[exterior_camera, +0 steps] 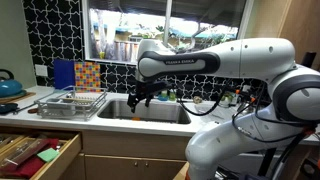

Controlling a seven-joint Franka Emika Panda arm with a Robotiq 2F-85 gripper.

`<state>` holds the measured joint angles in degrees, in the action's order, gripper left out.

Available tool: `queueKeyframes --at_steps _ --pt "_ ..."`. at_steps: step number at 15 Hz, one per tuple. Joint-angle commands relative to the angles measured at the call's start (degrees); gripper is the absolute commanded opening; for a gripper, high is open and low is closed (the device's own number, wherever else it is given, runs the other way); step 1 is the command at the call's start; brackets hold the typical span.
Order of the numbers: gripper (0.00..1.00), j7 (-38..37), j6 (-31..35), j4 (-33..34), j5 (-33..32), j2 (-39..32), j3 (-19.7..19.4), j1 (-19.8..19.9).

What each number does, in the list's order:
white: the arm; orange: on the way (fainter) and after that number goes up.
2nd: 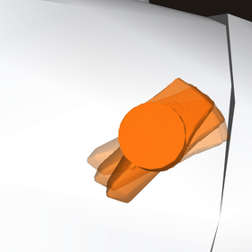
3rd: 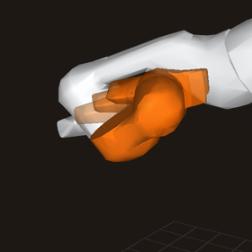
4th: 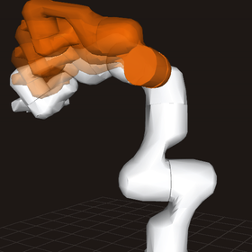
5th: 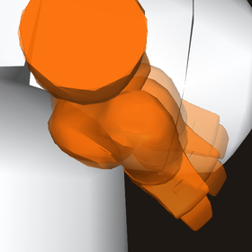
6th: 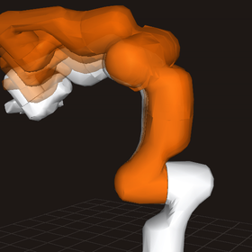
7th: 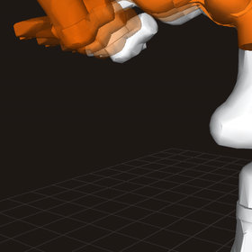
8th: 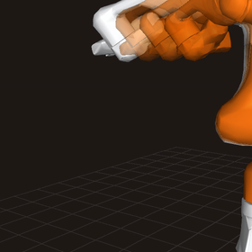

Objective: Swap the places of the green bottles

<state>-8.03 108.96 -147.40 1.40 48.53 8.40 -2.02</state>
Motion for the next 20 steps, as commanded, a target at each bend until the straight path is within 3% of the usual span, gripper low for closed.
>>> queueKeyframes --at_steps 1,8,11,18,19,20 --pt "1.00 -0.25 -0.17 0.16 -0.31 -0.11 -0.33 -0.41" --pt "1.00 -0.25 -0.17 0.16 -0.31 -0.11 -0.33 -0.41" --pt "1.00 -1.25 2.85 0.91 -4.95 -3.42 -0.88 3.74" --pt "1.00 -5.78 16.24 5.13 -23.03 -17.08 -5.07 18.17" --pt "1.00 -7.17 17.00 6.24 -24.30 -19.07 -5.43 19.30" --pt "1.00 -4.57 15.57 3.29 -22.09 -13.99 -6.19 16.34"
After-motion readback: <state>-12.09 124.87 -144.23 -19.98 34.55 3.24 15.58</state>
